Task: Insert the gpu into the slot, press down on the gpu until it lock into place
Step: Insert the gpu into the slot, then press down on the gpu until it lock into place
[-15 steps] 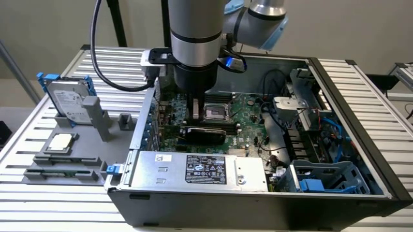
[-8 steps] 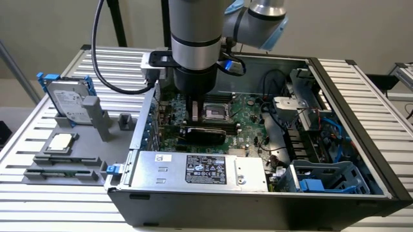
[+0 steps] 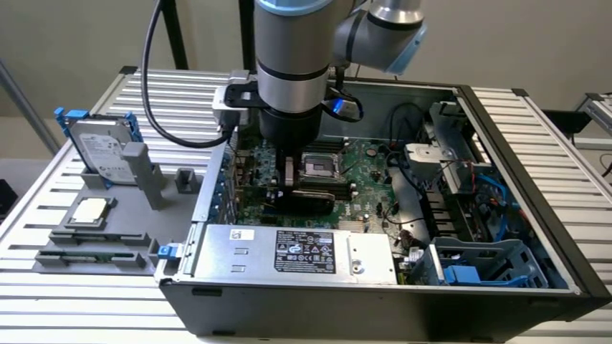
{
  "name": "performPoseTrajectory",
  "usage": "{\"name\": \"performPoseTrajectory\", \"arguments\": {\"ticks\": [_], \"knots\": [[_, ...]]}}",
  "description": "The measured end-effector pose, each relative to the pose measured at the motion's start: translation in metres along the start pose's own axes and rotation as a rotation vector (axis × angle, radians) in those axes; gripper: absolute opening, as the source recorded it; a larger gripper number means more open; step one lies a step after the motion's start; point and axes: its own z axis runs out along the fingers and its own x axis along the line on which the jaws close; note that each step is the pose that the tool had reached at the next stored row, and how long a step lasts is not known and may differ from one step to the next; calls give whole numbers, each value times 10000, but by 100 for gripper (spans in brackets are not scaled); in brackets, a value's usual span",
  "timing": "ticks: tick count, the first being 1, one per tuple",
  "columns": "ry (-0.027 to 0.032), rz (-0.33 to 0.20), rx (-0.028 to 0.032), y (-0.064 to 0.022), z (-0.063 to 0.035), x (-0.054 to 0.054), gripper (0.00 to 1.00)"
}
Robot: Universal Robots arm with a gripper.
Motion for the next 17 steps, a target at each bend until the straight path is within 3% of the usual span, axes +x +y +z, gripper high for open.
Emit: {"name": "performPoseTrajectory", "arguments": {"ticks": [4, 6, 8, 17], "knots": [[9, 2, -23, -1, -14, -4, 11], [-42, 3, -9, -1, -54, -8, 11], [-15, 3, -36, 1, -154, -11, 11], [-20, 6, -75, 1, -531, -40, 11]]}}
